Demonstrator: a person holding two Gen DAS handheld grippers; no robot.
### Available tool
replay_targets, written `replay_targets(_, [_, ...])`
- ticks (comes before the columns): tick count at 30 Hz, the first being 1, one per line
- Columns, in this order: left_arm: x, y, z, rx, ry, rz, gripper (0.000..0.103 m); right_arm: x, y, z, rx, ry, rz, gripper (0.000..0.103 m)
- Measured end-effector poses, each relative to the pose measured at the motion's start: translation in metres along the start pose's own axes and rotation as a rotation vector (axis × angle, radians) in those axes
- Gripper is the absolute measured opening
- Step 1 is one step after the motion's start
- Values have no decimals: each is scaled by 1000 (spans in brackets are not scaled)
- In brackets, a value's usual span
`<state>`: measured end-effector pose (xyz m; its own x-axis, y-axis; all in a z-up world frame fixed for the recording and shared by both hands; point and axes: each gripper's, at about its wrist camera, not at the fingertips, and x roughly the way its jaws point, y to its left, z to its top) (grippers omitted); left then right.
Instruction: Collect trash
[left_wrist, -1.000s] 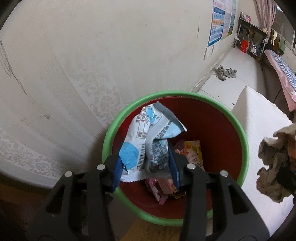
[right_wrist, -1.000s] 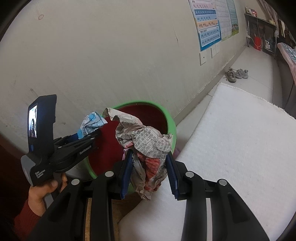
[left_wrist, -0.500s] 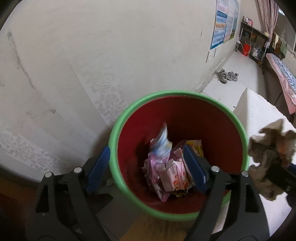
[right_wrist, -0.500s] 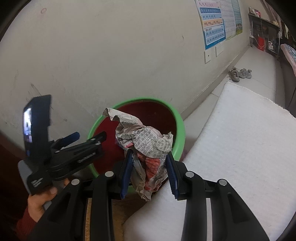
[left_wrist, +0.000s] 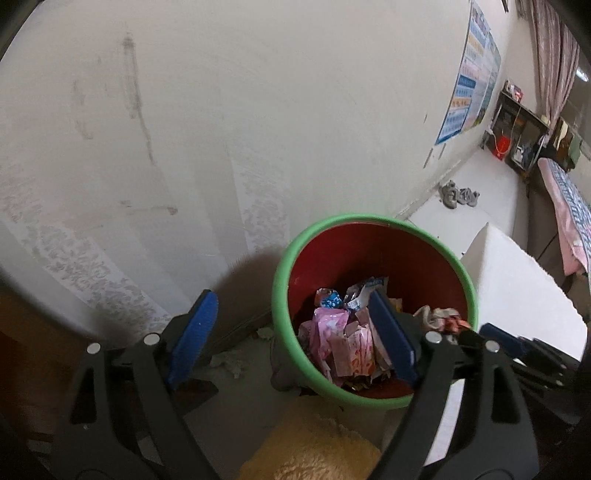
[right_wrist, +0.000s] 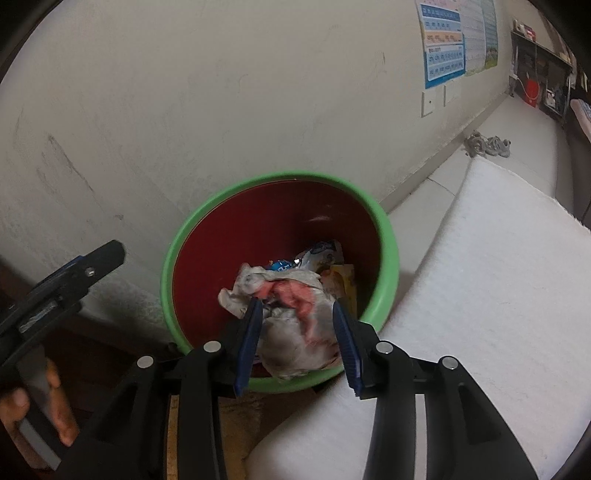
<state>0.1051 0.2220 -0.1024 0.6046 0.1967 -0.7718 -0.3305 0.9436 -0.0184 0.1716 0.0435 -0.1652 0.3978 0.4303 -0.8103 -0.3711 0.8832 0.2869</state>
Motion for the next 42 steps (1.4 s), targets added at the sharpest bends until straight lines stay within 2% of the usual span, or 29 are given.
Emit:
replay_targets(4, [-6, 3, -3, -12, -7, 3, 81, 3, 11, 9, -32, -9, -6, 40])
replay_targets(7, [-8, 4, -10, -14, 8, 1, 81, -3, 16, 13, -35, -43, -9, 63])
replay_targets(14, [-11, -5, -33, -8, 59, -25, 82, -26, 0, 5, 13, -82, -37, 84])
replay_targets(16, [-14, -10, -41, -2, 70, -32, 86, -33, -10, -1, 36, -84, -48, 85])
replay_targets(23, [-27, -44, -64, 55, 91, -70, 86, -66, -50, -49, 124, -77, -102, 85])
replay_targets(28, [-42, -73, -77, 116, 87, -103, 88, -105, -73, -89, 161, -120, -150, 85])
replay_targets(31, [-52, -95, -83, 146, 79, -165, 88, -130, -84, -109, 184, -166, -171, 85])
replay_targets(34, [-66, -117, -87, 157, 48, -232, 91, -163, -95, -129, 217, -269, -177, 88])
replay_targets(36, [-79, -133, -89, 168, 1, -267, 94, -191, -98, -142, 221, -384, -197, 96])
replay_targets(37, [-86, -139, -89, 175, -25, -278, 95, -205, -97, -148, 214, -447, -215, 96])
replay_targets(40, [-114, -163, -88, 223, -149, -311, 97, -248, -89, -168, 168, -659, -308, 96])
replay_targets(42, [-131, -174, -86, 252, -236, -335, 97, -268, -84, -177, 146, -767, -380, 96])
